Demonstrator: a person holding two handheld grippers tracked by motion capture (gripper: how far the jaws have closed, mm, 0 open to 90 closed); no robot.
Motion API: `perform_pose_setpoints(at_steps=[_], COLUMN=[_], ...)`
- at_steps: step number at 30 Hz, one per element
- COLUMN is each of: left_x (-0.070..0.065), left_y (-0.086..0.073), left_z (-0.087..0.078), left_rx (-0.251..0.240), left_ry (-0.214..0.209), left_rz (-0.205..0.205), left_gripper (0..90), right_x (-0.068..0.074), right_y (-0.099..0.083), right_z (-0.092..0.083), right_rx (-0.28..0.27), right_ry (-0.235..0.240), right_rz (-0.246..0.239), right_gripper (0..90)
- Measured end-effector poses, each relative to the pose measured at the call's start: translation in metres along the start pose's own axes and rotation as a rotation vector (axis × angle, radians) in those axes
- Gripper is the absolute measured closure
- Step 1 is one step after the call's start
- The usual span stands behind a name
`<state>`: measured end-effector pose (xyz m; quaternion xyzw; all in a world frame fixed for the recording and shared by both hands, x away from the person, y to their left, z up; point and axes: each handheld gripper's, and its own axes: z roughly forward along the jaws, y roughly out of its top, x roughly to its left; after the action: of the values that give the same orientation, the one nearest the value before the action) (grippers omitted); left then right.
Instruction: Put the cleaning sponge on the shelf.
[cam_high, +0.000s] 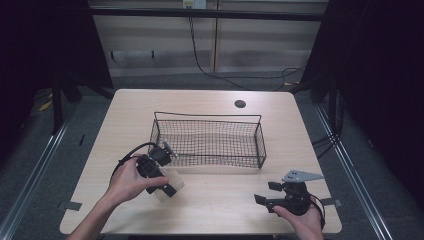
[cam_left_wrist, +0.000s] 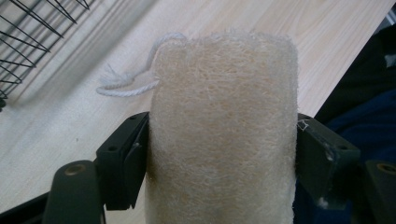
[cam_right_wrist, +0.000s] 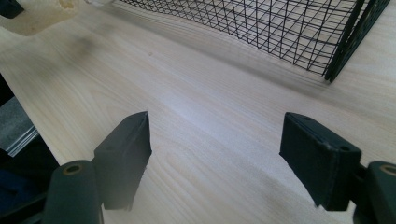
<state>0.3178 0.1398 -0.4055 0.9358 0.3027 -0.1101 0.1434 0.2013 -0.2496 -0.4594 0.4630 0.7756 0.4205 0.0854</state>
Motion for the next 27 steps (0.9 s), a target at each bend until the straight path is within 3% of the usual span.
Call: perform_pose_setpoints(at_steps=[6,12,13,14,16,17,21,27], left_x=[0.003,0.003,0.002,0.001,0.001,0.001,0.001,0.0], left_y=[-0.002,0.0,0.001,0.002,0.003,0.003,0.006,0.01], left_z=[-0.006,-0.016,-0.017,-0.019,-0.02,-0.021,-0.029,-0.043], left_rx=[-0.021,-0.013,-0.013,-0.009,-0.013,-0.026,-0.034,-0.05], left_ry=[-0.018,-0.017,-0.012,0.024,0.014,-0.012,-0.02,0.002], left_rz=[-0.022,-0.01,-0.007,0.0,0.002,-0.005,0.009,0.012], left_gripper=[26.2,26.2,26.2,26.1,26.2,26.2,26.2,26.3], right_x=[0.0,0.0,0.0,0.0,0.0,0.0,0.0,0.0], right_y=[0.0,0.0,0.0,0.0,-0.001,-0.001,-0.001,0.0], right_z=[0.0,0.0,0.0,0.0,0.001,0.001,0.001,0.001], right_rx=[-0.002,0.003,0.004,0.01,0.014,0.017,0.012,0.011], right_ry=[0.001,0.001,0.0,0.001,0.0,0.002,0.004,0.005], right_rz=[0.0,0.003,0.004,0.008,0.008,0.009,0.008,0.005], right_gripper=[24.6,24.6,24.6,24.4,24.1,24.1,24.1,24.0])
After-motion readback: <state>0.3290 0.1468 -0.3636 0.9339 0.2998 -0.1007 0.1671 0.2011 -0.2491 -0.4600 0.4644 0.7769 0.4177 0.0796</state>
